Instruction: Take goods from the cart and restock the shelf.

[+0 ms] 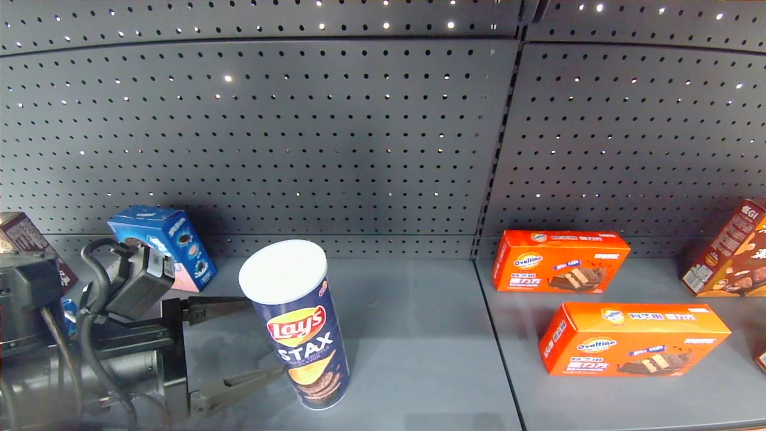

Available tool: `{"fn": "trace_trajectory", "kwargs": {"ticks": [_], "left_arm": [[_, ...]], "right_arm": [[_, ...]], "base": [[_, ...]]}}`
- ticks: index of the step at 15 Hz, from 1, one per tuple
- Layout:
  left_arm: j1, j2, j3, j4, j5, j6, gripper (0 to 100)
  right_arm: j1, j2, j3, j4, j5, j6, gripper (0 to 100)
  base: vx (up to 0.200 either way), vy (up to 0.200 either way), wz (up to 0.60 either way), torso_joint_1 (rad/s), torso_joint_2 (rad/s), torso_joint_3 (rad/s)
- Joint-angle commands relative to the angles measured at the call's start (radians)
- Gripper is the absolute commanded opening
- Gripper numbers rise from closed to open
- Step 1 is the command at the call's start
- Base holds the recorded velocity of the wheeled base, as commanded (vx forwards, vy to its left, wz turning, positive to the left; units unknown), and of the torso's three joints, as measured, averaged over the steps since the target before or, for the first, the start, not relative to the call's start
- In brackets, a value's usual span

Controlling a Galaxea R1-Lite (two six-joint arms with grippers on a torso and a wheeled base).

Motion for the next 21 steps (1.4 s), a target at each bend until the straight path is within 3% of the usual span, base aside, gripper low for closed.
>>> {"fn": "trace_trajectory", "kwargs": {"ticks": [1,5,7,8,10,11,12,13,14,16,17,18,19,21], "left_arm": [[0.001,0.002,-0.003,0.000,0.009,-0.001,100],[0.015,-0.017,0.001,-0.002,0.104,-0.003,100],[0.016,-0.100,-0.001,-0.002,0.181,-0.024,100],[0.015,-0.162,0.004,-0.002,0.209,-0.055,100],[0.013,-0.246,0.002,0.001,0.239,-0.087,100],[0.013,-0.307,0.001,0.004,0.290,-0.116,100],[0.013,-0.370,0.002,0.015,0.390,-0.131,100],[0.010,-0.399,-0.001,0.018,0.451,-0.131,100],[0.009,-0.456,-0.013,0.018,0.589,-0.130,100],[0.009,-0.507,-0.035,0.023,0.781,-0.124,100],[0.005,-0.518,-0.033,0.026,0.870,-0.099,100],[-0.016,-0.519,-0.041,0.033,0.908,-0.065,100],[-0.024,-0.519,-0.050,0.033,0.922,-0.062,100],[-0.024,-0.519,-0.059,0.035,1.020,-0.053,100]], "right_arm": [[0.000,0.000,0.001,0.000,0.000,-0.001,0],[0.003,0.002,-0.004,-0.003,0.000,0.001,0],[0.005,0.003,-0.005,-0.003,0.002,0.002,0],[0.006,0.002,-0.004,-0.003,0.002,0.004,0],[0.006,0.003,-0.002,-0.003,0.005,0.004,0],[0.006,0.009,-0.004,-0.003,0.016,0.009,0],[0.002,0.022,-0.011,-0.003,0.028,0.027,0],[0.002,0.036,-0.020,-0.003,0.036,0.042,0],[0.000,0.078,-0.048,-0.005,0.051,0.073,0],[0.000,0.148,-0.086,-0.005,0.077,0.131,0],[0.000,0.177,-0.099,-0.005,0.115,0.148,0],[0.000,0.207,-0.108,-0.003,0.172,0.162,0],[0.002,0.229,-0.108,-0.002,0.241,0.170,0],[0.000,0.270,-0.100,0.007,0.401,0.170,0]], "base": [[0.000,0.000,0.00,0.000,0.00,0.000],[0.000,0.000,0.00,0.000,0.00,0.000],[0.000,0.000,0.00,0.000,0.00,0.000],[0.000,0.000,0.00,0.000,0.00,0.000],[0.000,0.000,0.00,0.000,0.00,0.000],[0.000,0.000,0.00,0.000,0.00,0.000],[0.000,0.000,0.00,0.000,0.00,0.000],[0.000,0.000,0.00,0.000,0.00,0.000],[0.000,0.000,0.00,0.000,0.00,0.000],[0.000,0.000,0.00,0.000,0.00,0.000],[0.000,0.000,0.00,0.000,0.00,0.000],[0.000,0.000,0.00,0.000,0.00,0.000],[0.000,0.000,0.00,0.000,0.00,0.000],[0.000,0.000,0.00,0.000,0.00,0.000]]}}
